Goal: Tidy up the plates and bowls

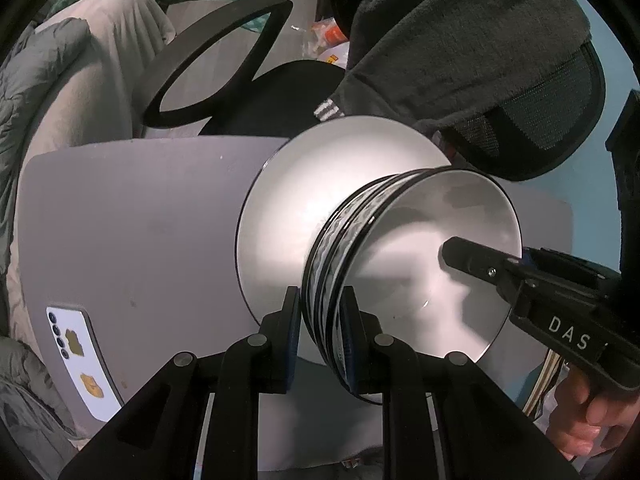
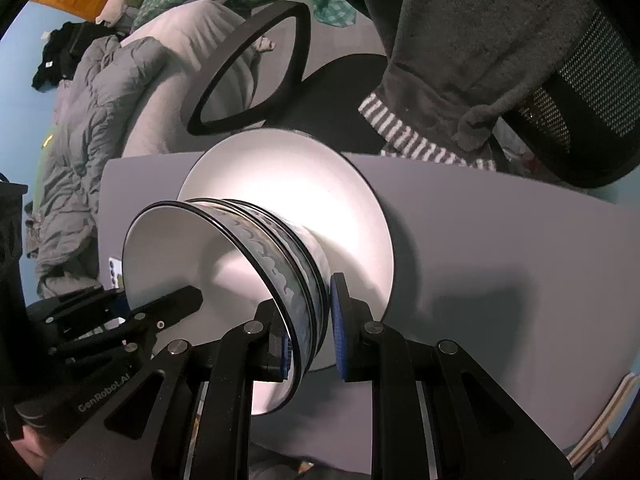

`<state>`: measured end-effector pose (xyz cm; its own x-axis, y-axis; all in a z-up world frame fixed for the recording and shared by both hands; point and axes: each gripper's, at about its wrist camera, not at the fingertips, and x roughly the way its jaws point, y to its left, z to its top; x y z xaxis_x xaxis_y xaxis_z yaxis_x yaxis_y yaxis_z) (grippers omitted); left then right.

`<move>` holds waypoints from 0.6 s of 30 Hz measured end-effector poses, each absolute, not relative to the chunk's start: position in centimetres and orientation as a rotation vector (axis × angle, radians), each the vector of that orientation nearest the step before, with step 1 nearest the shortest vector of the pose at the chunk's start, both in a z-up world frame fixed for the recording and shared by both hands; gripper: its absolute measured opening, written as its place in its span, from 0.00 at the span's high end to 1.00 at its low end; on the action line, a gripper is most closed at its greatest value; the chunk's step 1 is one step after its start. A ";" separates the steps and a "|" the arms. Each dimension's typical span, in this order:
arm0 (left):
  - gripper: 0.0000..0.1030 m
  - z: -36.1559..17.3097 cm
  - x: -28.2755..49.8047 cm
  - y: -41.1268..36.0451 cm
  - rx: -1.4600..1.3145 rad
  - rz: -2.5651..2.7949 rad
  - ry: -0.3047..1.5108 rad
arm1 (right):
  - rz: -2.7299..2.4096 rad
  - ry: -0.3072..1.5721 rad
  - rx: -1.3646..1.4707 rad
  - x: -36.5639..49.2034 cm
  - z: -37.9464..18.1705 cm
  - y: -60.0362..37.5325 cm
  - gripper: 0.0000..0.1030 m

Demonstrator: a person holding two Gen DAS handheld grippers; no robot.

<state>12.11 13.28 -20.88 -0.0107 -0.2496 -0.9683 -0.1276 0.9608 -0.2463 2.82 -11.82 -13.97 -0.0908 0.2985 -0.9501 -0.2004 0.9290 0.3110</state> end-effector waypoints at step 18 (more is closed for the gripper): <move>0.48 -19.6 11.9 16.0 -0.333 -0.020 1.471 | 0.389 1.522 -0.010 3.0 -12.6 -11.1 0.49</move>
